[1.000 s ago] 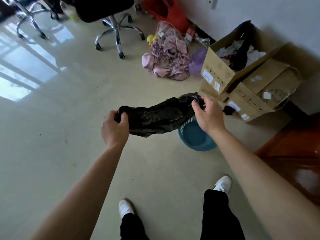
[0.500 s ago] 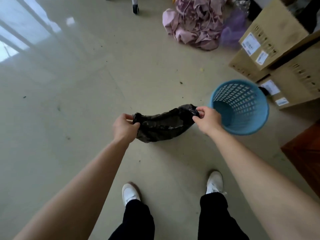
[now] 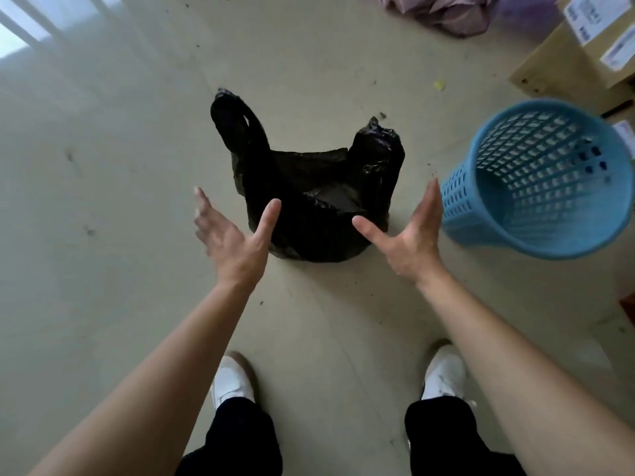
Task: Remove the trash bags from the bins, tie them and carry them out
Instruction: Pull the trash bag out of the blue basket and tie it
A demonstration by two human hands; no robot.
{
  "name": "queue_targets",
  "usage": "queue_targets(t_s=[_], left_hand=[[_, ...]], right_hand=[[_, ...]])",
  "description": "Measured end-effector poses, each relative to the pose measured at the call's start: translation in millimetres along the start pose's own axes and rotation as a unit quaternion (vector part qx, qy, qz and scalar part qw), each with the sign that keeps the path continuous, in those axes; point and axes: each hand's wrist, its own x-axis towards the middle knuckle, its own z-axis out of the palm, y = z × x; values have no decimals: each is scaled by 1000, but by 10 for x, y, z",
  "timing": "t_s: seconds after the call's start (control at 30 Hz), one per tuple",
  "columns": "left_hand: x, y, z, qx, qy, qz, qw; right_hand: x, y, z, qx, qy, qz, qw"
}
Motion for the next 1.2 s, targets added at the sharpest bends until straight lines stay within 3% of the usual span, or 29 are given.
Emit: queue_targets(t_s=[0.07, 0.17, 0.3, 0.43, 0.53, 0.7, 0.93, 1.0, 1.1, 1.13, 1.2], left_hand=[[30, -323, 200, 20, -45, -14, 999], [357, -475, 433, -15, -69, -5, 998], [980, -348, 699, -69, -66, 59, 994], [1438, -228, 1019, -11, -47, 95, 994], [1660, -157, 1151, -112, -28, 88, 989], [1662, 93, 1193, -307, -37, 108, 945], [1580, 489, 918, -470, -97, 79, 874], [1554, 595, 769, -532, -125, 76, 834], [1503, 677, 593, -637, -184, 60, 746], [1489, 676, 586, -637, -187, 61, 745], [1457, 612, 686, -588, -182, 66, 785]], right_hand=[[79, 280, 245, -18, -33, 0, 999], [391, 450, 506, 1, -20, -52, 998], [951, 438, 704, 38, 15, -127, 991], [1387, 433, 726, 43, -13, -106, 993], [1546, 402, 742, 90, 25, -133, 987], [1810, 283, 692, 110, 60, -146, 981], [1683, -162, 551, 204, 41, -159, 965], [1618, -311, 502, 261, 50, -170, 949], [1551, -443, 360, 374, 42, -209, 903], [1536, -464, 331, 389, 49, -224, 892], [1522, -453, 358, 371, 67, -236, 895]])
